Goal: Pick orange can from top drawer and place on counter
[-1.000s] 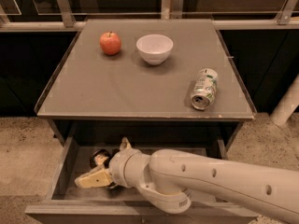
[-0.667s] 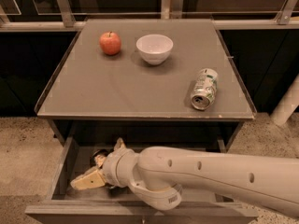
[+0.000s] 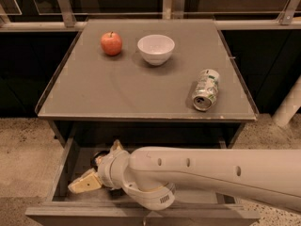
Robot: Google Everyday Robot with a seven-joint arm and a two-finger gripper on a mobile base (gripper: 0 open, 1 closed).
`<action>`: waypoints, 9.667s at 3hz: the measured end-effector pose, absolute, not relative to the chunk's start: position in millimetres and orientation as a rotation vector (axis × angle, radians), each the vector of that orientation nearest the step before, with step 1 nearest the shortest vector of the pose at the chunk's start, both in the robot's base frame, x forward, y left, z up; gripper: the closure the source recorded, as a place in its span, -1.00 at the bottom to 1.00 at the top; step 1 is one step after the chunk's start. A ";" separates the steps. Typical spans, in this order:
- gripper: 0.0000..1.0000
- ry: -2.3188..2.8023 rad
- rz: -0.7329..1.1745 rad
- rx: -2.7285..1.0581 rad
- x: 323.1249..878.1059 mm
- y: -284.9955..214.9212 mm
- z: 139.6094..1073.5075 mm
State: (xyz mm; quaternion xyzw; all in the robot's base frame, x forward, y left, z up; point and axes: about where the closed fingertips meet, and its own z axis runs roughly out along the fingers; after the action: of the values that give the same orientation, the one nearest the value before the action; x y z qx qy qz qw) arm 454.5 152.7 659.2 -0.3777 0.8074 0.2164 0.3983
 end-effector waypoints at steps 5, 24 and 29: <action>-0.62 2.099 0.578 -0.943 456.3 159.2 614.0; 1.00 1.674 0.358 -1.133 501.0 46.0 865.2; 0.16 1.789 0.246 -1.068 587.3 2.9 873.3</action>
Offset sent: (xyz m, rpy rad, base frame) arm 0.0017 0.0033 -0.0487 0.0043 0.0802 0.0037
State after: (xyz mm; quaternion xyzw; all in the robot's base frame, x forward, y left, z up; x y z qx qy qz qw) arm 587.3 2.9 873.3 -0.4413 0.7392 0.1015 0.4985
